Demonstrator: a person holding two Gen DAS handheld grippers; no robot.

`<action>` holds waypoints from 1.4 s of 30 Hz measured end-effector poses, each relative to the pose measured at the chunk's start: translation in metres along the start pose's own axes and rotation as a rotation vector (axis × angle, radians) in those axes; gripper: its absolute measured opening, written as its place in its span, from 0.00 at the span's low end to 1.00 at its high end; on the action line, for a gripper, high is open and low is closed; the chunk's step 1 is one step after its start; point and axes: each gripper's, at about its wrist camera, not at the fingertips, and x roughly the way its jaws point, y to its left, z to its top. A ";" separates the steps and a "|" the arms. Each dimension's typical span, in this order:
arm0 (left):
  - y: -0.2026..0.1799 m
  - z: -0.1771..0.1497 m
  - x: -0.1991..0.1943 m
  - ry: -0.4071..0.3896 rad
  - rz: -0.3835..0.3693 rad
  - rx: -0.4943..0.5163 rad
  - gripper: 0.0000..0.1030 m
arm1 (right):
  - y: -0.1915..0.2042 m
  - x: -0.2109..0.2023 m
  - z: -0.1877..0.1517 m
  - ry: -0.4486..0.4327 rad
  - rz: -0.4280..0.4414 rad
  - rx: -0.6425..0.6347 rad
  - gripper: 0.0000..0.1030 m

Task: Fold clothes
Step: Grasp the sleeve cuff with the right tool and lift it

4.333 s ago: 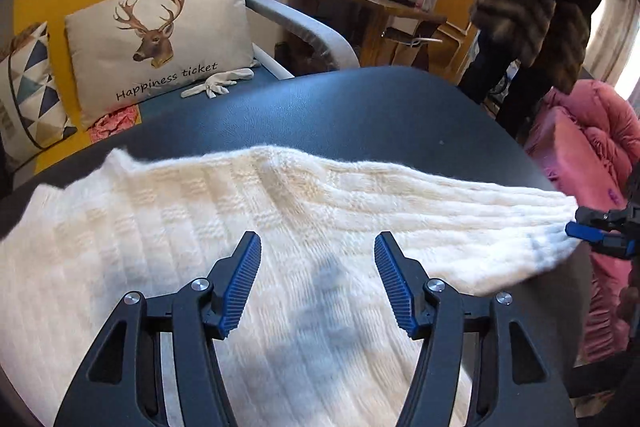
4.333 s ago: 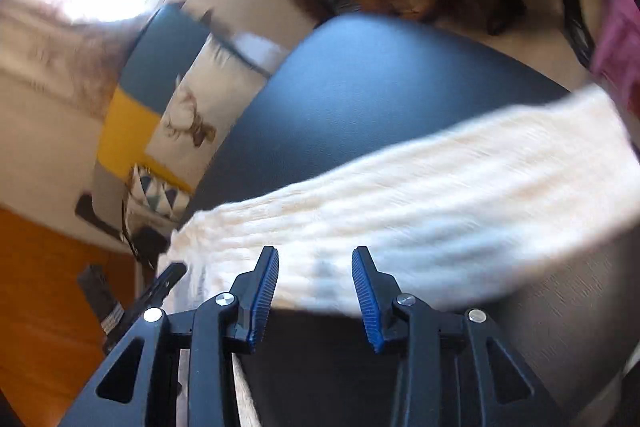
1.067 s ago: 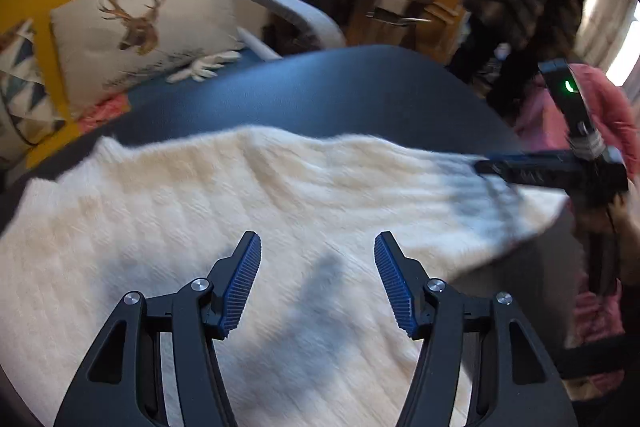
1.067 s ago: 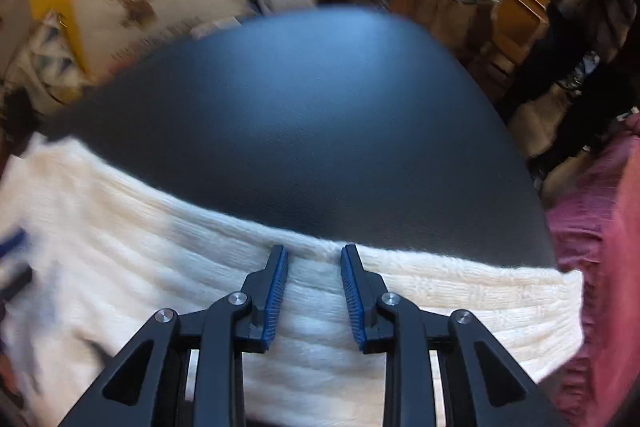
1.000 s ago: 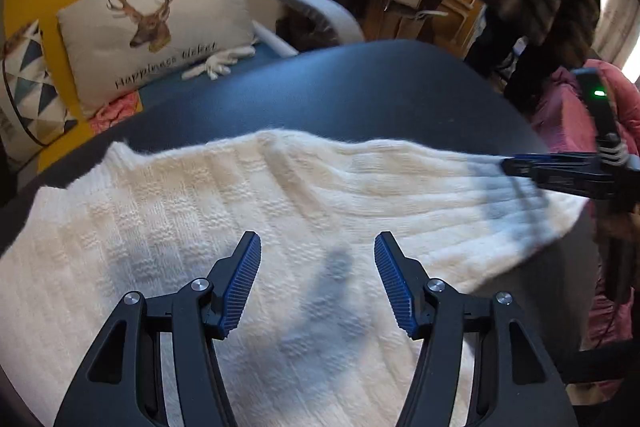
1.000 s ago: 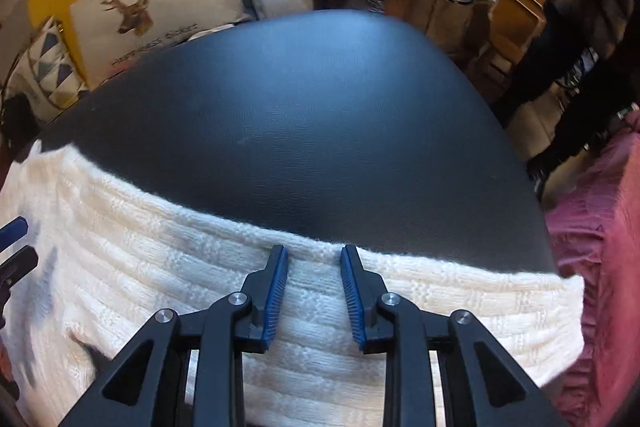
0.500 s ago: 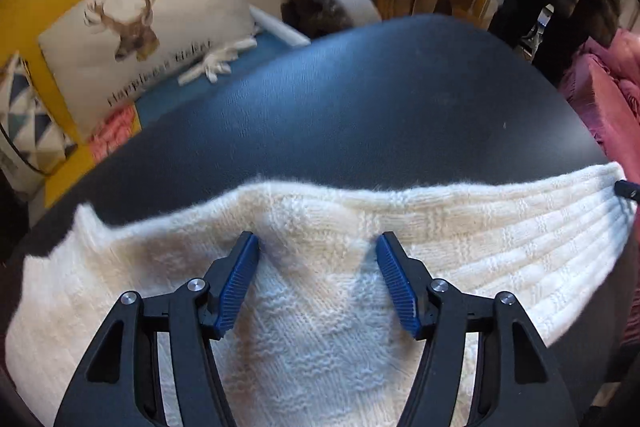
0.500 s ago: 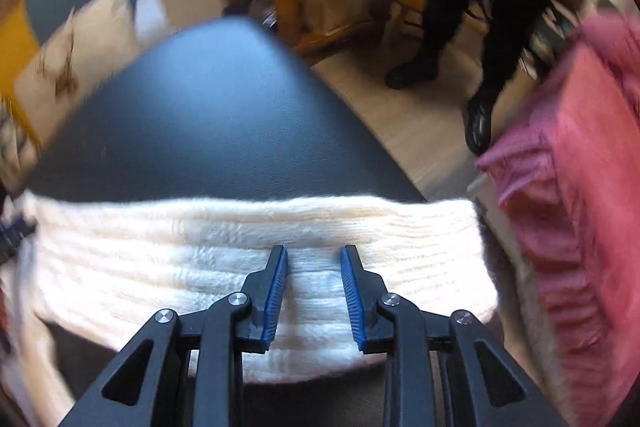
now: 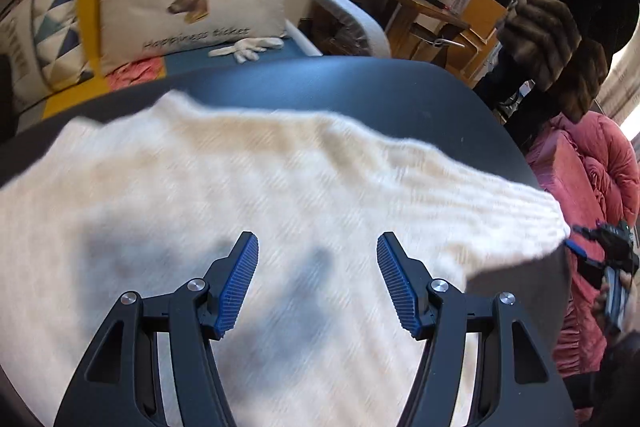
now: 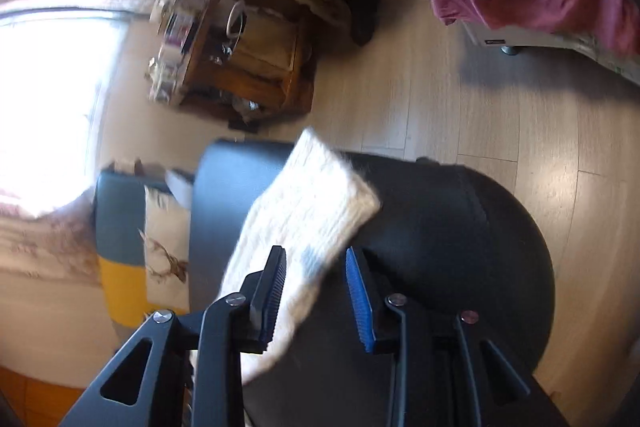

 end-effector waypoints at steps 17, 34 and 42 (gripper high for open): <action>0.050 -0.070 -0.041 0.036 -0.023 -0.154 0.63 | 0.066 0.018 -0.012 -0.094 -0.227 -0.331 0.06; 0.067 -0.079 -0.054 0.018 0.001 -0.235 0.63 | 0.057 0.039 -0.010 0.036 -0.190 -0.356 0.05; 0.101 -0.094 -0.079 -0.014 0.023 -0.322 0.63 | 0.148 0.020 -0.043 -0.040 0.081 -0.444 0.05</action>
